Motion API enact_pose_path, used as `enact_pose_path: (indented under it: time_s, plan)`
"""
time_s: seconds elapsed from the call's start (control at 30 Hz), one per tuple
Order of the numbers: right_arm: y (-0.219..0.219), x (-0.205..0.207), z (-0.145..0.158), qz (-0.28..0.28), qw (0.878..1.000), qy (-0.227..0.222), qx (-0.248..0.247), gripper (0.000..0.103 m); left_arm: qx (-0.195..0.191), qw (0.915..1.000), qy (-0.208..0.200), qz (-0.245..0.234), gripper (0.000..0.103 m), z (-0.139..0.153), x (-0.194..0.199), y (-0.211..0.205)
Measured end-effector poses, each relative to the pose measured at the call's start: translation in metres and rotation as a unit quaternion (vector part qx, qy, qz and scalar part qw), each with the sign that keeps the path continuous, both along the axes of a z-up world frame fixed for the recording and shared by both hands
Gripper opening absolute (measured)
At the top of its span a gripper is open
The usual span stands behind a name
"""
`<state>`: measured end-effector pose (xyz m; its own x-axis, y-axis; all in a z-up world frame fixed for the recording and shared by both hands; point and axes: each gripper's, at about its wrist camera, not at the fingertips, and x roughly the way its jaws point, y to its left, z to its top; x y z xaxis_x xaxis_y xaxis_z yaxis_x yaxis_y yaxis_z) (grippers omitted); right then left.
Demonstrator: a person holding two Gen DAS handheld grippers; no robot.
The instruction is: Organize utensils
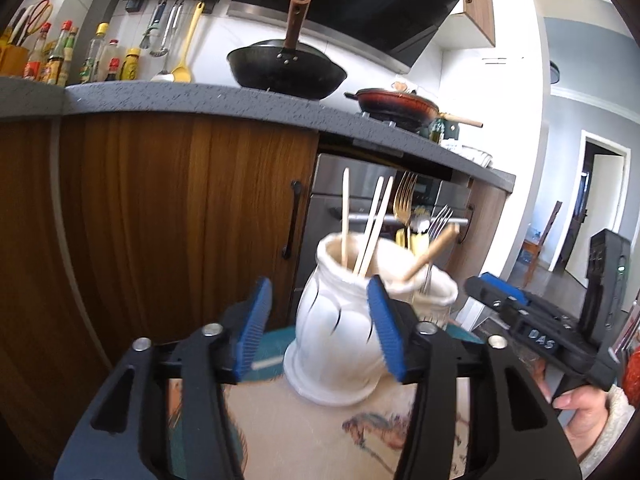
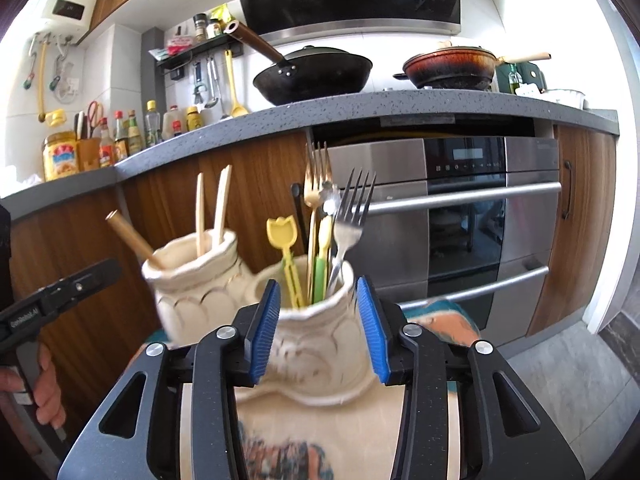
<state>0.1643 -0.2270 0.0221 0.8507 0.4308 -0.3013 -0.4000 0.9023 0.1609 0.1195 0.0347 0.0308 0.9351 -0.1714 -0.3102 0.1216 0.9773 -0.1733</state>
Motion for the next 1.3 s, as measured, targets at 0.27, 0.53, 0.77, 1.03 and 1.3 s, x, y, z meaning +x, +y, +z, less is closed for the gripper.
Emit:
enact_pose_path:
  time_s: [0.27,0.53,0.77,1.03,1.3]
  plan:
    - [0.000,-0.035,-0.008,-0.002,0.999,-0.016,-0.032,0.066,0.036,0.9990,0.017,0.017,0.082,-0.022,-0.029,-0.013]
    - [0.000,-0.054,-0.007,-0.008,0.998,-0.044,-0.052,0.089,0.079,0.9959,-0.009,0.042,0.097,-0.027,-0.052,-0.027]
    - [0.002,-0.057,-0.011,-0.013,0.995,-0.068,-0.078,0.096,0.090,0.9945,-0.016,0.051,0.097,-0.035,-0.056,-0.028]
    - [0.001,-0.051,-0.016,-0.015,0.995,-0.068,-0.075,0.097,0.088,0.9946,-0.028,0.047,0.097,-0.035,-0.057,-0.029]
    - [0.000,-0.047,-0.017,-0.017,0.996,-0.058,-0.072,0.097,0.101,0.9934,-0.026,0.049,0.097,-0.036,-0.056,-0.034]
